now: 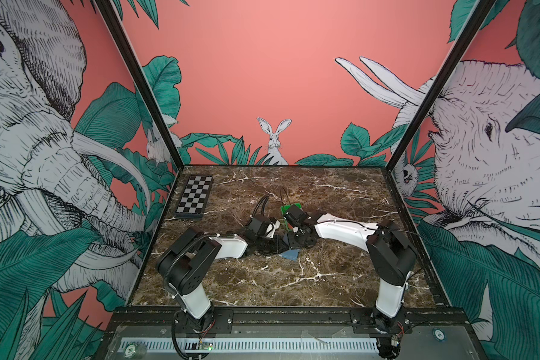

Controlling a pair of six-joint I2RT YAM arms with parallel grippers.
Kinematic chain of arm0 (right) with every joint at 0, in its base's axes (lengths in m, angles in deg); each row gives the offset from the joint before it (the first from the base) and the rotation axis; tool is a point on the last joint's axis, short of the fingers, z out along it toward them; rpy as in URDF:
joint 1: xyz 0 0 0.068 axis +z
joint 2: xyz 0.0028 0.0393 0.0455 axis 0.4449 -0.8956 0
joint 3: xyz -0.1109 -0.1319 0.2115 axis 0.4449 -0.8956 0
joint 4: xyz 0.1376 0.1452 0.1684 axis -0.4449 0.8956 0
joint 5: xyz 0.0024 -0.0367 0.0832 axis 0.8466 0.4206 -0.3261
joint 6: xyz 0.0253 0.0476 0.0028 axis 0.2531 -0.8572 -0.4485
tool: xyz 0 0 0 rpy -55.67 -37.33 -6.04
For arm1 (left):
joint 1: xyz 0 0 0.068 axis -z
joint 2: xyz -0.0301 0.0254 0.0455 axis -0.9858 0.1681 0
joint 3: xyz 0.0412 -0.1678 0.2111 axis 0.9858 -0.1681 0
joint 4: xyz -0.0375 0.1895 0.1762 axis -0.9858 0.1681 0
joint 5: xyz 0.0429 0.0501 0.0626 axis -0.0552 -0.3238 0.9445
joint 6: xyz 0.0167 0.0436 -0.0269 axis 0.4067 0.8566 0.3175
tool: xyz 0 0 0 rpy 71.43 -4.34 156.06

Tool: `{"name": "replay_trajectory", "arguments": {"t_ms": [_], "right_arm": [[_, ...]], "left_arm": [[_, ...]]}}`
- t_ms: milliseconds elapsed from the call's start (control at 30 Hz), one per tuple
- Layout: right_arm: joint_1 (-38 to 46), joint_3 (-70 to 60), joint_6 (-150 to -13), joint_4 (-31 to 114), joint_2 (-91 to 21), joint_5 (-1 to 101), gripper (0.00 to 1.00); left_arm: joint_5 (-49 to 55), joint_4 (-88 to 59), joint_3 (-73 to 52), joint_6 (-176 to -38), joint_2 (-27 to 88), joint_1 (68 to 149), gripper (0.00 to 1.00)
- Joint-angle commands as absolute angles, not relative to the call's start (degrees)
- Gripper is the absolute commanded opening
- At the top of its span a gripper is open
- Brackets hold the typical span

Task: Insert credit cards into a card holder
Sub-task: Close the button on the card holder.

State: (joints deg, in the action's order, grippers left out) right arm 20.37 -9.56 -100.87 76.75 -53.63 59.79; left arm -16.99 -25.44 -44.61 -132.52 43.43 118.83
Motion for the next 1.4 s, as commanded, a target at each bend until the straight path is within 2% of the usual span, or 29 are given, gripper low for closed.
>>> {"name": "replay_trajectory", "arguments": {"t_ms": [0, 633, 1033, 1367], "right_arm": [[20.52, -10.76, -100.15, 74.07, -52.16, 57.37, 0.12], [20.78, -11.96, -100.25, 71.98, -49.61, 59.10, 0.07], [21.04, -10.82, -99.93, 74.22, -52.66, 58.80, 0.11], [21.22, -10.09, -99.71, 74.28, -54.07, 58.65, 0.09]], "left_arm": [[-15.36, -21.75, -46.30, -132.27, 43.32, 119.10, 0.21], [-15.43, -21.27, -45.68, -132.03, 43.49, 119.07, 0.21], [-15.52, -21.05, -45.52, -131.93, 43.49, 119.09, 0.21], [-15.61, -21.00, -45.33, -131.94, 43.67, 119.08, 0.21]]}}
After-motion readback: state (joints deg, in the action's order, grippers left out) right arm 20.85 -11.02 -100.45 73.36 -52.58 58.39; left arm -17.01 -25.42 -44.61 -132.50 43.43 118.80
